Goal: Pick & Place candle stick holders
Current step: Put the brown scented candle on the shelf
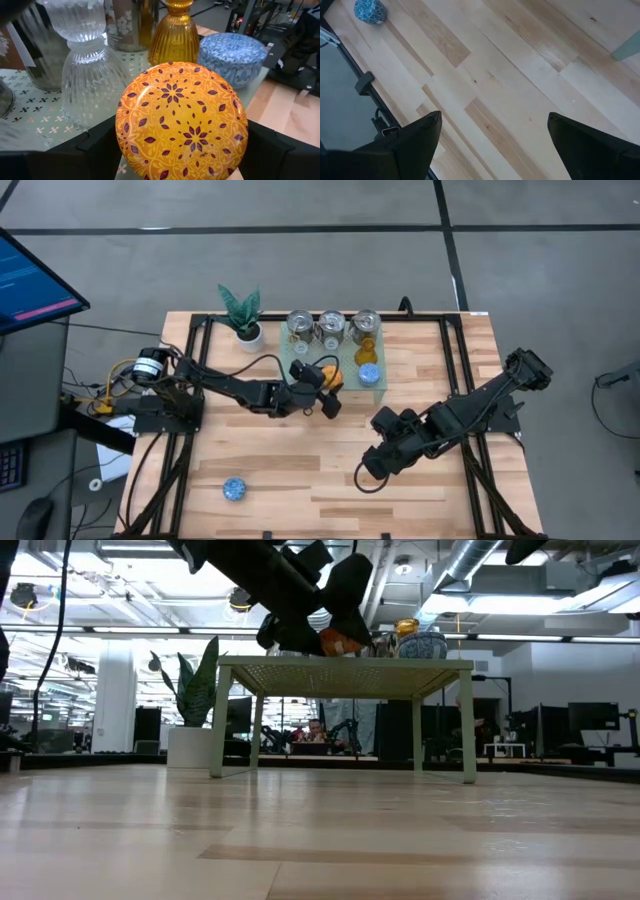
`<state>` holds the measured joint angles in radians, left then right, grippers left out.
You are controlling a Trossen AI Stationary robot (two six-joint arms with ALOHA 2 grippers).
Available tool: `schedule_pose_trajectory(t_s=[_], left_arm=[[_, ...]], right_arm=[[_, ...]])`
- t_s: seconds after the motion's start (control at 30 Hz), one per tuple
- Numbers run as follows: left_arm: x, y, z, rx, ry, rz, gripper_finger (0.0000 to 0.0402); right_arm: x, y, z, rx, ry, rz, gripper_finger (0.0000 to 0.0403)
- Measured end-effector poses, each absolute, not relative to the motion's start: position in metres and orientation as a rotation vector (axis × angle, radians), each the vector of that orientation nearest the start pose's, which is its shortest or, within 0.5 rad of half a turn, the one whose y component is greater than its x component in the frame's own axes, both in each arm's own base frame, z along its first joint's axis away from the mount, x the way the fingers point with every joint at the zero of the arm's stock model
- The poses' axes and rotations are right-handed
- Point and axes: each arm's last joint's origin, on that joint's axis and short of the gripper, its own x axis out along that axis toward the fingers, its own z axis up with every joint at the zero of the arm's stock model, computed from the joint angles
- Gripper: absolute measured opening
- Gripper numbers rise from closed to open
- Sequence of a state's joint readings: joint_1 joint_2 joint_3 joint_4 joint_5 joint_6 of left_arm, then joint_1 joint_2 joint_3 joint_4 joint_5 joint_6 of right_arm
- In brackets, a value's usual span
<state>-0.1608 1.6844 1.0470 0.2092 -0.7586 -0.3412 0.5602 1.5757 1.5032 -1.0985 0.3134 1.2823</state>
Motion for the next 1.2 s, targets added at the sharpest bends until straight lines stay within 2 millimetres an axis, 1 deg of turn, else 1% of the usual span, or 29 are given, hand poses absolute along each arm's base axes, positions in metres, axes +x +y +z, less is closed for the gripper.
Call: schedule_pose_trajectory(t_s=[0.87,1.03,1.2], left_arm=[[0.3625,-0.0304,0.2312,-0.129,0.291,0.657,0.0313],[0.3623,-0.0305,0.2311,-0.074,0.312,0.646,0.0313],[0.3624,-0.0302,0.2311,-0.066,0.315,0.646,0.0313]], right_arm=[[0.2649,0.1556,0.3218,0.65,0.993,-0.461,0.0353],[0.2649,0.1556,0.3218,0.65,0.993,-0.461,0.0353],[0.2649,0.1556,0.3218,0.65,0.993,-0.461,0.0353]])
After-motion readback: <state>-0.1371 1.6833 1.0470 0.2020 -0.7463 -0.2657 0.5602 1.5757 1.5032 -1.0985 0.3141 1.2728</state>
